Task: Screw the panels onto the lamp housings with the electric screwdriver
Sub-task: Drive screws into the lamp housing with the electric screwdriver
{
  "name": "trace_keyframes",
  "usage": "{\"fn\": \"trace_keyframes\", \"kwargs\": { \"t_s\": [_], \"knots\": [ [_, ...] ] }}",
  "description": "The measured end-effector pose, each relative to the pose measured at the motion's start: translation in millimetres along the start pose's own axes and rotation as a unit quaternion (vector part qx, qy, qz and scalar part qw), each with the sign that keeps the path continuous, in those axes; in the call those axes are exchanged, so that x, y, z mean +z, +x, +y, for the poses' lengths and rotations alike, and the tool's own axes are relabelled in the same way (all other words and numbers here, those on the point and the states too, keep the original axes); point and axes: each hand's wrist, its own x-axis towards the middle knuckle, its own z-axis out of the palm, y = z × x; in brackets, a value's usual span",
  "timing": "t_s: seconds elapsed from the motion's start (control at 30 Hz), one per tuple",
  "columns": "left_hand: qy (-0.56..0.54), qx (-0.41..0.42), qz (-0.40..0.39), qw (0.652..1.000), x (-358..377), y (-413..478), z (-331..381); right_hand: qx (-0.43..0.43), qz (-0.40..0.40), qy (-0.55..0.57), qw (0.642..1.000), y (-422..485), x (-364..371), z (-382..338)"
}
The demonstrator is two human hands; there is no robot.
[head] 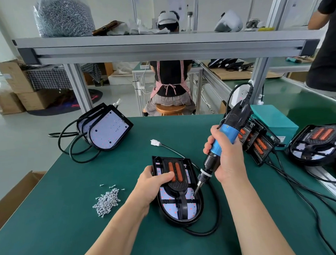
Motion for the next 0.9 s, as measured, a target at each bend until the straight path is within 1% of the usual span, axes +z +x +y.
{"fn": "trace_keyframes", "kwargs": {
  "t_s": [0.4,0.7,0.9],
  "knots": [
    [-0.006,0.002,0.003,1.000,-1.0,3.4,-3.1,-0.004,-0.020,-0.010,1.000,-1.9,2.1,5.6],
    [-0.011,0.004,-0.009,1.000,-1.5,4.3,-3.5,-0.011,-0.065,-0.016,0.998,-5.4,5.5,6.7],
    [-0.017,0.007,-0.003,1.000,-0.5,4.1,-4.2,-0.027,-0.061,-0.031,0.997,-7.2,6.4,7.8]
  ]
}}
